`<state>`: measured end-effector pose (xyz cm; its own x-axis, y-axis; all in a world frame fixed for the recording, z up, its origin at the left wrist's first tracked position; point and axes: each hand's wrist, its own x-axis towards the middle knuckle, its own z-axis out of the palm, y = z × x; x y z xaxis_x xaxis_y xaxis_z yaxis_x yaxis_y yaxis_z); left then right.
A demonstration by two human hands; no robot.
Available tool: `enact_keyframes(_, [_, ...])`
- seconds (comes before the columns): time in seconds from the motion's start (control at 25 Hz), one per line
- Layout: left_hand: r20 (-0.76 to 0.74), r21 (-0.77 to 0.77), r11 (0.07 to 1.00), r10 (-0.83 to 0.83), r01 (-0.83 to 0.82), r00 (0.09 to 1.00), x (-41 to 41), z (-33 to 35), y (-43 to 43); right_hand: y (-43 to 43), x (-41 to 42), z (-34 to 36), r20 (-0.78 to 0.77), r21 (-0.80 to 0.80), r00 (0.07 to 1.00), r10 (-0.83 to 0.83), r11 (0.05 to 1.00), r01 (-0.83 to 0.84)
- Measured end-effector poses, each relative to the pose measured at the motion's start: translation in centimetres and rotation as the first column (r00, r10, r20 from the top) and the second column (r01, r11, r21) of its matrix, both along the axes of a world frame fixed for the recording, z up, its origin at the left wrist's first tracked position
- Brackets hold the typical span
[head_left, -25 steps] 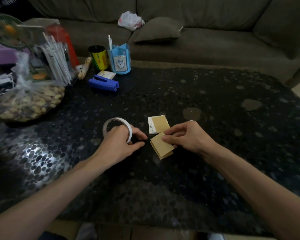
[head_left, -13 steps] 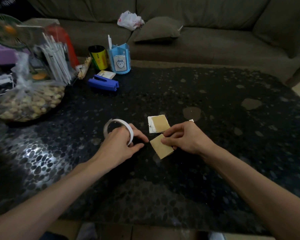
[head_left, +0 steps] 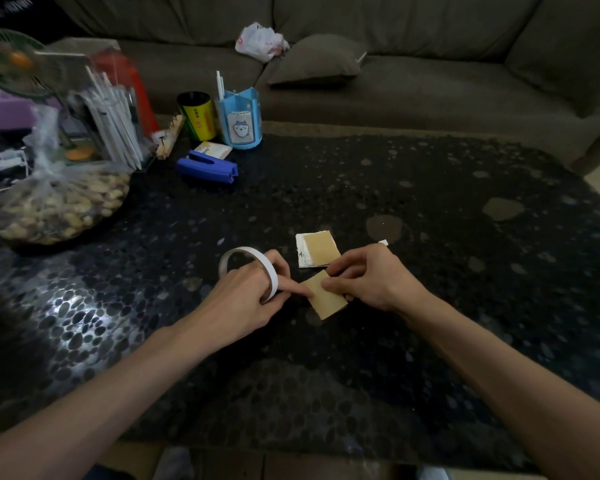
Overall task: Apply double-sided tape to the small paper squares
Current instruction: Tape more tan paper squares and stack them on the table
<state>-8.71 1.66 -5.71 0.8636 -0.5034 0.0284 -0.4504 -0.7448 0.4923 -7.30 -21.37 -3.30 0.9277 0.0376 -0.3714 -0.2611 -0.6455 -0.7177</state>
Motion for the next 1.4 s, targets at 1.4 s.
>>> enact_keyframes(1.4, [-0.359,-0.182,0.937,0.219,-0.298,0.907,1.2,1.2,-3.5,-1.2,-0.5,0.3,0.114,-0.208,0.938,0.327,0.931,-0.299])
